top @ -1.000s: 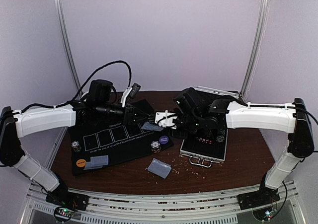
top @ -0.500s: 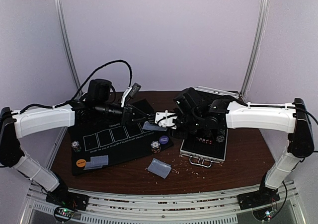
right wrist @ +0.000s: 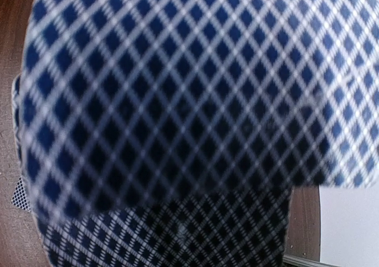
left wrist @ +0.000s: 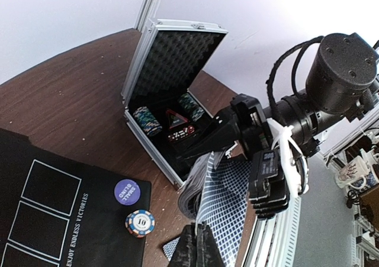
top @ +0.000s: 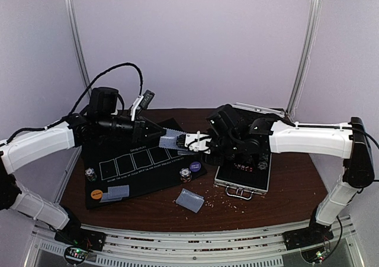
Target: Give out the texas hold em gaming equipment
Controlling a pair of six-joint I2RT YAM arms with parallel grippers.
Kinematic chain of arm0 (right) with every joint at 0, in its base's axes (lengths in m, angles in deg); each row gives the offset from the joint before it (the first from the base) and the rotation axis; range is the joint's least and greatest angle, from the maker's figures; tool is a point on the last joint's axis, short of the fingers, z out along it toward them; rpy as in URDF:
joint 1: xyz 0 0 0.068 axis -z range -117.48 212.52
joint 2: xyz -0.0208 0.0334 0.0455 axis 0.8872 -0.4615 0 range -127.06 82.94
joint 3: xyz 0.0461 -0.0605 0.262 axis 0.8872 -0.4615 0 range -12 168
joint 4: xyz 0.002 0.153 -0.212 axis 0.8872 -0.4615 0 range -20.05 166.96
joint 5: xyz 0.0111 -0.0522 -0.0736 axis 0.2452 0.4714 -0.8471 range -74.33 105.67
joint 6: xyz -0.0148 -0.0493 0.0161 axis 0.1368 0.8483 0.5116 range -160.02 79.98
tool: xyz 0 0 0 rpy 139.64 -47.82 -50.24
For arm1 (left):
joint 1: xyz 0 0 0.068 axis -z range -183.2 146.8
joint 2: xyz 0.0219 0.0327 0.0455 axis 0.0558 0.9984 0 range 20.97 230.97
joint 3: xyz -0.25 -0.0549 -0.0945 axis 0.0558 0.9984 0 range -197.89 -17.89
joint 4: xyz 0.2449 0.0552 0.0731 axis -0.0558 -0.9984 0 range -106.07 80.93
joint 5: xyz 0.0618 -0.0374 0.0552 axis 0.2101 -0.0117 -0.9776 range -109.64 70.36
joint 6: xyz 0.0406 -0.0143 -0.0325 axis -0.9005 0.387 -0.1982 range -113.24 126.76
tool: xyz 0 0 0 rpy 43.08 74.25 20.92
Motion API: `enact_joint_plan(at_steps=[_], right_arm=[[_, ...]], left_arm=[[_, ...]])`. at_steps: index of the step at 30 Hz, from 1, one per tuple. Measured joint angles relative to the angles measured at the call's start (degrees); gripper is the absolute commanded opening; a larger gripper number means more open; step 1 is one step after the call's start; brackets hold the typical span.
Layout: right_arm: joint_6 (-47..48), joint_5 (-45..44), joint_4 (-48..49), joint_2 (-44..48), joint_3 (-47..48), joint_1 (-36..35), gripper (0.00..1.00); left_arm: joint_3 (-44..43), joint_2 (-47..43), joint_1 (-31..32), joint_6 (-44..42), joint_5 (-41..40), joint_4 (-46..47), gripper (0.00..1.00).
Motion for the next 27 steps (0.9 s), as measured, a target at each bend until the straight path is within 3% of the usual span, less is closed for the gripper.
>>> enact_joint_plan(at_steps=[6, 9, 14, 19, 27], right_arm=[[0.0, 0.0, 0.0, 0.0, 0.0, 0.8, 0.41], [0.0, 0.0, 0.0, 0.0, 0.0, 1.0, 0.42], [0.0, 0.0, 0.2, 0.0, -0.3, 1.0, 0.42], [0.1, 0.1, 0.5, 0.0, -0.8, 1.0, 0.42], [0.3, 0.4, 0.8, 0.4, -2.2, 1.0, 0.42]], left_arm=[[-5.9, -0.6, -3.4, -5.8, -6.7, -12.0, 0.00], [-11.1, -0.5, -4.9, -9.9, -17.4, -20.4, 0.00], [-13.8, 0.8, -5.4, -16.3, -42.9, -30.0, 0.00], [-9.0, 5.6, -5.4, -22.4, -61.5, -33.4, 0.00], [-4.7, 12.6, -5.4, -30.8, -78.7, -32.3, 0.00]])
